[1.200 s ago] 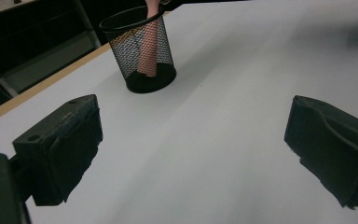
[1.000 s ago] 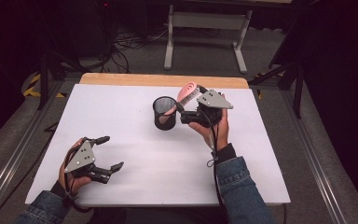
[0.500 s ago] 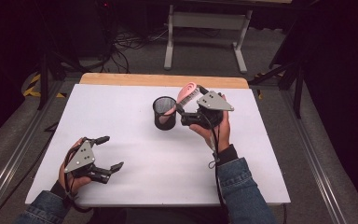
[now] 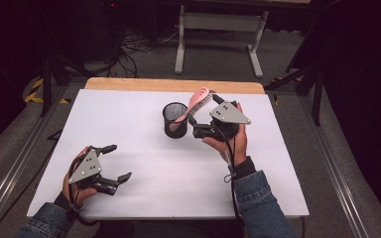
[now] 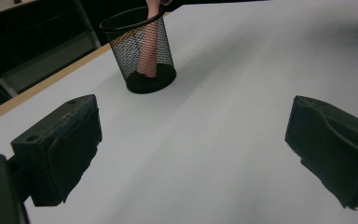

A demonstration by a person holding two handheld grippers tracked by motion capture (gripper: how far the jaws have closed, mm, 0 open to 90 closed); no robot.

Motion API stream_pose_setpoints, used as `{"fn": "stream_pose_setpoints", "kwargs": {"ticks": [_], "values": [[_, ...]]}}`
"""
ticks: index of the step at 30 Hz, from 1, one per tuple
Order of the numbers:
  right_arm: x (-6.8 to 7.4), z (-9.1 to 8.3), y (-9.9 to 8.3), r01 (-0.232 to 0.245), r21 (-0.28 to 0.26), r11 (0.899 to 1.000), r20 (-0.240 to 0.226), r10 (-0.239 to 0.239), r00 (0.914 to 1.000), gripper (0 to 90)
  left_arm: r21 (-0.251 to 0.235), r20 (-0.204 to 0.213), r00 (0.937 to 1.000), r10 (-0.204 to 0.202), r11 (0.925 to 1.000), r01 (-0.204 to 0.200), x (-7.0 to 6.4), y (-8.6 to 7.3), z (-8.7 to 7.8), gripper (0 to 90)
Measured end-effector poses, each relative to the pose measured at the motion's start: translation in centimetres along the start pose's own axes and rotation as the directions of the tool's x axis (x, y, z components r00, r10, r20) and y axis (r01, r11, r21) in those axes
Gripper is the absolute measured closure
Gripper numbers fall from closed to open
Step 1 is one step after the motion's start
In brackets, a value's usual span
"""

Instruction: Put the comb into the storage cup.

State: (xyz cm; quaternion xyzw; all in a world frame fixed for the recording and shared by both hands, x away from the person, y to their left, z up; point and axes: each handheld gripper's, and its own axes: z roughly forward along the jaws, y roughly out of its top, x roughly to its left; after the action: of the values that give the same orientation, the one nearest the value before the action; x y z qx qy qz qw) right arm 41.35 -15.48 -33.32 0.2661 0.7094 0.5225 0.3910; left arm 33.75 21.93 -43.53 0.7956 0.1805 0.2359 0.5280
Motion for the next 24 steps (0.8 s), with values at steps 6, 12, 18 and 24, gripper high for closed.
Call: {"fn": "stream_pose_setpoints", "kwargs": {"ticks": [6,12,18,24], "values": [[0.2,-0.6,-0.2,0.003,-0.011,1.0,-0.007,-0.003,1.0,6.1,0.003,-0.004,1.0,0.001,1.0,-0.001,-0.1,0.0,0.1,4.4],[0.5,-1.0,-0.4,0.005,-0.024,1.0,0.003,-0.005,1.0,6.4,0.002,-0.002,1.0,0.001,1.0,-0.001,-0.1,0.0,0.1,4.4],[0.5,-1.2,-0.6,-0.006,-0.021,1.0,-0.013,0.006,0.9999,6.4,0.003,0.0,1.0,0.001,1.0,-0.001,0.0,-0.1,0.1,4.4],[0.7,-1.7,-0.8,-0.009,-0.033,0.999,-0.016,0.008,0.9998,6.4,0.005,0.006,1.0,0.002,1.0,-0.002,0.0,-0.1,0.1,4.3]]}}
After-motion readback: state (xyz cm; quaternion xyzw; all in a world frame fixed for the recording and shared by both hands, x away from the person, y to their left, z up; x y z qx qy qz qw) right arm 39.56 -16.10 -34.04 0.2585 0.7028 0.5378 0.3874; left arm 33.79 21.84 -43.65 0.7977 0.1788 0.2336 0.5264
